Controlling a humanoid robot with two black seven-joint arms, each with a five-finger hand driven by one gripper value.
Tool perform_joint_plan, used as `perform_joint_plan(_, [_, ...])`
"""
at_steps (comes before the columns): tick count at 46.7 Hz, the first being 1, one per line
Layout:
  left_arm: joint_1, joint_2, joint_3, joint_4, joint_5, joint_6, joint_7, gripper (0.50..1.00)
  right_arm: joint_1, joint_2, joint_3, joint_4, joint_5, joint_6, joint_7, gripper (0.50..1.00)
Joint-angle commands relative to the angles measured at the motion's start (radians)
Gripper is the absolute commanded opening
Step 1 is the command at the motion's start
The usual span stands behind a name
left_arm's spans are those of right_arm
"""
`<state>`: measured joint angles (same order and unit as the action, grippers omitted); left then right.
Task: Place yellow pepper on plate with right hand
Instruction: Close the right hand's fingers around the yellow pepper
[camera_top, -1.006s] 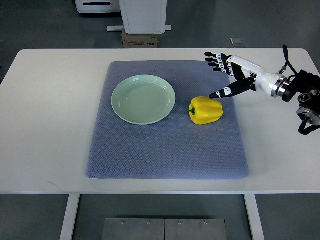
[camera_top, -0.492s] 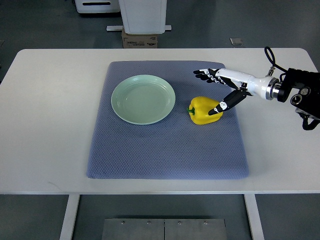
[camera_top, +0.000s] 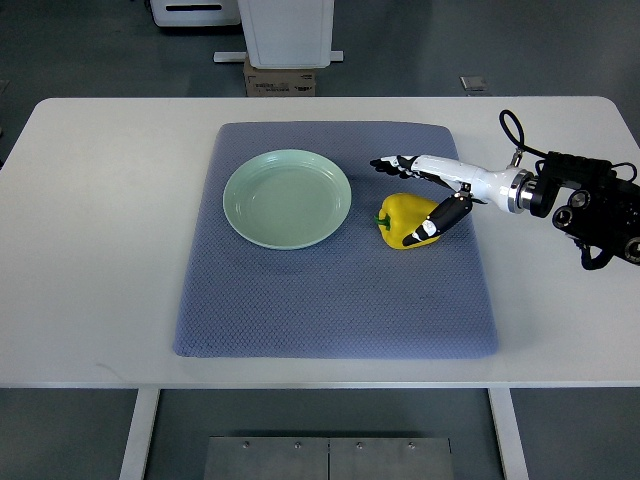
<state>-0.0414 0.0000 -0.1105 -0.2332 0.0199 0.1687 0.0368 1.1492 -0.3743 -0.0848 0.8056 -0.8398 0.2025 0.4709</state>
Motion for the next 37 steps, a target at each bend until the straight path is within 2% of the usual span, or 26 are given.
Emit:
perform_joint_plan(1, [0.0,0.0,0.0,0.0,0.0,0.0,0.0,1.0,0.001,0.0,-0.01,0.0,-0.007,0.0,0.002,0.947])
perform_joint_plan(37, [0.0,0.0,0.0,0.0,0.0,0.0,0.0,1.0,0.0,0.006,-0.047,-0.017,-0.031,-0.003,0.002,0.805])
